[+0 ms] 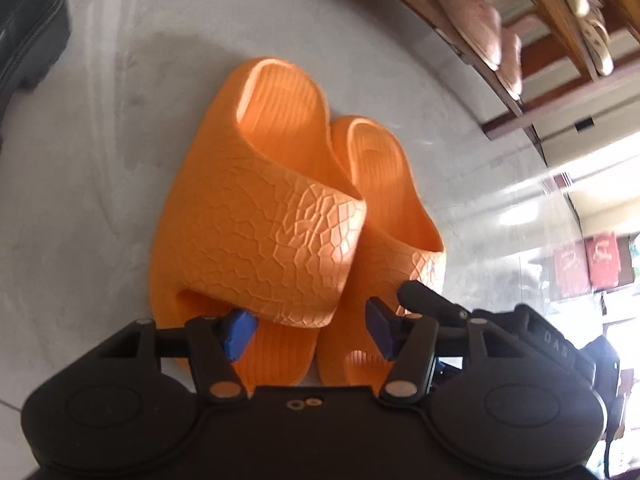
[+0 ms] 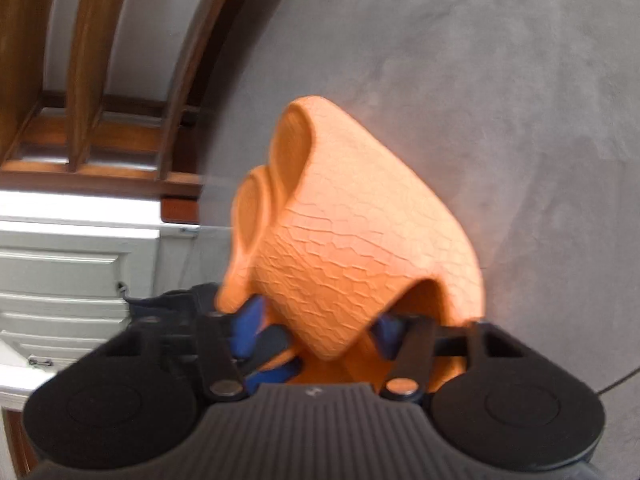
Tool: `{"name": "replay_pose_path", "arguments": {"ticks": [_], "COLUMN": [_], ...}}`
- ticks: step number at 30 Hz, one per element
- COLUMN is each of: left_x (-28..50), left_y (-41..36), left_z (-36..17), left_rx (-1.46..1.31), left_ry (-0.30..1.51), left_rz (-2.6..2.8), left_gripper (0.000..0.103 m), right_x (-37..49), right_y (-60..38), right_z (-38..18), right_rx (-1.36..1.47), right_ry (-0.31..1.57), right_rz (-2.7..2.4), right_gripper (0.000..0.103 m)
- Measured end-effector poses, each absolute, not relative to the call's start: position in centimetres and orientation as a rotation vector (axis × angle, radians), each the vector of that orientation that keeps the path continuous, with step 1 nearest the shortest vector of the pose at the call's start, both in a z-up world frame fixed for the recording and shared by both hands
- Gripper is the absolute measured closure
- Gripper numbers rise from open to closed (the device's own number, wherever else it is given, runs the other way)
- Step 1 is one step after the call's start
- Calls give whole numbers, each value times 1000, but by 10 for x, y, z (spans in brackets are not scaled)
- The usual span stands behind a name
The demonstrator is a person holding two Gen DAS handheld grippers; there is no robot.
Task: Organize scattered shoes
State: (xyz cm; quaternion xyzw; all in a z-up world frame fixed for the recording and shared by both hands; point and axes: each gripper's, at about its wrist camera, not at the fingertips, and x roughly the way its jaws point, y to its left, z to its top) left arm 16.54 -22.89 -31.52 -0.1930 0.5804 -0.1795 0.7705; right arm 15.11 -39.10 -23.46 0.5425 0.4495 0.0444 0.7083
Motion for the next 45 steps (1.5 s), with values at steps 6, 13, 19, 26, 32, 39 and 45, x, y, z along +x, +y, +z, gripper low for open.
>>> {"name": "replay_pose_path", "arguments": {"ticks": [6, 13, 19, 26, 32, 39, 45], "left_x": [165, 179, 178, 178, 191, 187, 154], "left_y": [-225, -220, -227, -224, -231, -235, -229], "left_z": [-313, -340, -337, -316, -308, -322, -294], "left_rx": [-540, -669, -616, -579, -562, -499, -269], "left_ry": [1184, 1154, 1099, 1040, 1033, 1167, 1099], "left_rz": [-478, -477, -455, -488, -493, -492, -537], "left_gripper": [89, 91, 96, 98, 99, 76, 60], "right_x": [152, 153, 150, 157, 168, 180, 189], "right_y": [-391, -403, -405, -400, -400, -390, -387], "right_z": [-226, -249, -256, -238, -228, -237, -170], "right_rx": [1125, 1207, 1290, 1165, 1146, 1084, 754], "right_ry": [949, 866, 817, 780, 743, 978, 1204], "right_rz": [113, 139, 131, 139, 169, 152, 131], "right_gripper": [55, 63, 69, 72, 77, 44, 32]}}
